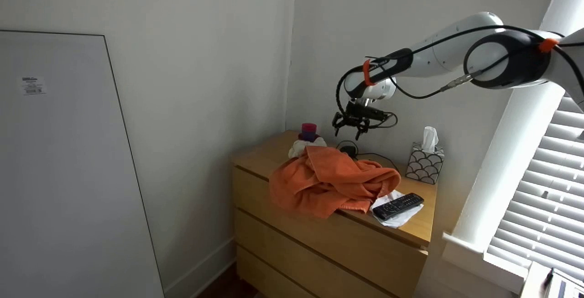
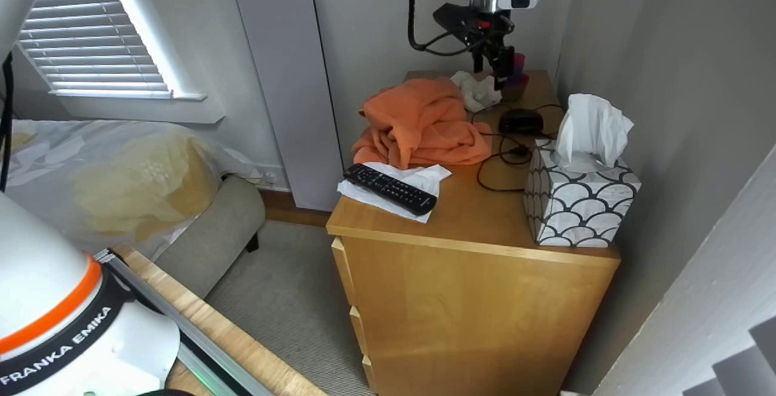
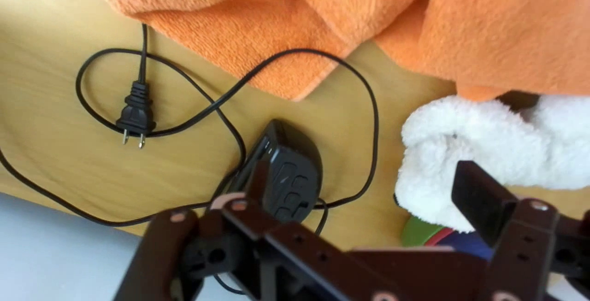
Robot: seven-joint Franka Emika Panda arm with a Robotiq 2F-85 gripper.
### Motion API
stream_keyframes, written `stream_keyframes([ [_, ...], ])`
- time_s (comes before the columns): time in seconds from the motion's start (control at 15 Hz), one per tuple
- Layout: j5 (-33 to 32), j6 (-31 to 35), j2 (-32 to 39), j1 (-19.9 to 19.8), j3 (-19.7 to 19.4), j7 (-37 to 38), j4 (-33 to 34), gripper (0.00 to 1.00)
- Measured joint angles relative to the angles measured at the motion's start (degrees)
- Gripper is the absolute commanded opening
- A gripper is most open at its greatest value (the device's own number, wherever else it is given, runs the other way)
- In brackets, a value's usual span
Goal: Move the black object to the left
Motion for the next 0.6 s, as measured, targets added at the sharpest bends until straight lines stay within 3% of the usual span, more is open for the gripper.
stream_keyframes([
  [0.6, -5.75, -0.29, -18.18, 1.34, 0.17, -23.46, -22.48, 1.00],
])
